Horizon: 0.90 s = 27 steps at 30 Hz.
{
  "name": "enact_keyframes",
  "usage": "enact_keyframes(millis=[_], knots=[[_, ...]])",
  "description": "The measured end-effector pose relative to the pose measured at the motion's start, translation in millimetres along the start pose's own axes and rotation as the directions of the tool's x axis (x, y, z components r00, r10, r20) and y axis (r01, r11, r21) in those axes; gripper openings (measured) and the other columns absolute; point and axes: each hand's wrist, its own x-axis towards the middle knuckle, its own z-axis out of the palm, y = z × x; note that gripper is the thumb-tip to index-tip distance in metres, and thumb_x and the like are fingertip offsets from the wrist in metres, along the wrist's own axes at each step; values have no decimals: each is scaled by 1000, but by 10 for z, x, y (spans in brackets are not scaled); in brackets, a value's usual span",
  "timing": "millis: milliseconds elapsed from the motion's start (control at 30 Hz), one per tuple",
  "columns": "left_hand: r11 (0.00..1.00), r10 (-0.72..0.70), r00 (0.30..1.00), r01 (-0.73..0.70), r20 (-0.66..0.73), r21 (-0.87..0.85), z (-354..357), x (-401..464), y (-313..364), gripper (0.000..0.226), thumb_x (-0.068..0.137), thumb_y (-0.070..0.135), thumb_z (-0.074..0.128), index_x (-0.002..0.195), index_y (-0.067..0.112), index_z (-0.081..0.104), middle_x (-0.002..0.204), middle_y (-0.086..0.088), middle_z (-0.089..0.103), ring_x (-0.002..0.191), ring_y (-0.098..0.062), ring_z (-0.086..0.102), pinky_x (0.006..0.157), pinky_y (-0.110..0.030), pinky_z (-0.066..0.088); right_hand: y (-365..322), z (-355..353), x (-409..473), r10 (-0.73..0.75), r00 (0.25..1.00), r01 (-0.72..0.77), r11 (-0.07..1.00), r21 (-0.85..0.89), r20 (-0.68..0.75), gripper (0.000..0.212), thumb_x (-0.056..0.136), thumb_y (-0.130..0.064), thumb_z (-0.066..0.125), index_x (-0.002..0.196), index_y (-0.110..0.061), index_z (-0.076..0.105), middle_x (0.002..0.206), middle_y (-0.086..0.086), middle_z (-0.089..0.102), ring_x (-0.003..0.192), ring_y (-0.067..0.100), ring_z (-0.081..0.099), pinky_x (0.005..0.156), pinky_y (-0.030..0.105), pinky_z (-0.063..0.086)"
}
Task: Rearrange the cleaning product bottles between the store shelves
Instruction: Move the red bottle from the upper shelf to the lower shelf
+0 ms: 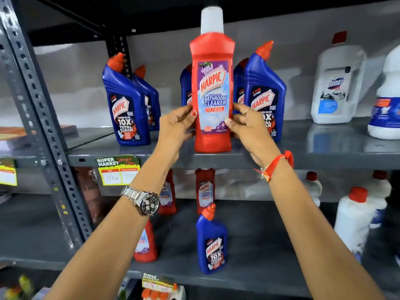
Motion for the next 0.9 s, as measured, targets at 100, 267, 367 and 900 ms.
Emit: enact_keyframes(millis=[100, 267, 367, 900], knots=[[999, 43, 999, -43, 2, -12, 162, -227, 86, 33, 90, 12, 49, 121, 4, 52, 108, -5, 61, 72, 1, 64, 59, -13, 55, -87, -188, -217, -46, 999, 45, 998, 38, 10, 41, 89, 2, 49, 129, -4, 42, 120, 16, 59, 110, 26, 57, 96, 40, 50], [992, 82, 996, -83, -18, -96, 366, -630, 106, 33, 88, 8, 51, 121, 4, 52, 105, -7, 65, 81, -4, 65, 68, -20, 58, -114, -487, -613, -129, 992, 128, 989, 68, 3, 46, 86, 2, 53, 130, -6, 41, 115, 8, 58, 103, 10, 57, 97, 28, 49], [986, 122, 992, -124, -24, -113, 432, -858, 2, 34, 87, 5, 52, 121, 8, 52, 100, -3, 66, 85, -4, 65, 71, -21, 57, -23, -573, -857, -157, 988, 157, 986, 65, 5, 48, 85, 2, 55, 128, -13, 41, 120, 4, 56, 104, 4, 58, 95, 21, 49], [977, -187, 977, 176, 98, 117, 787, -1893, -2016, 38, 82, 3, 54, 117, 18, 48, 117, 2, 55, 89, 15, 59, 81, -9, 49, 2068, -818, -1990, 297, 954, -293, 953, -71, 50, 43, 86, 6, 51, 128, 3, 43, 127, 11, 54, 100, -18, 55, 97, 17, 46]])
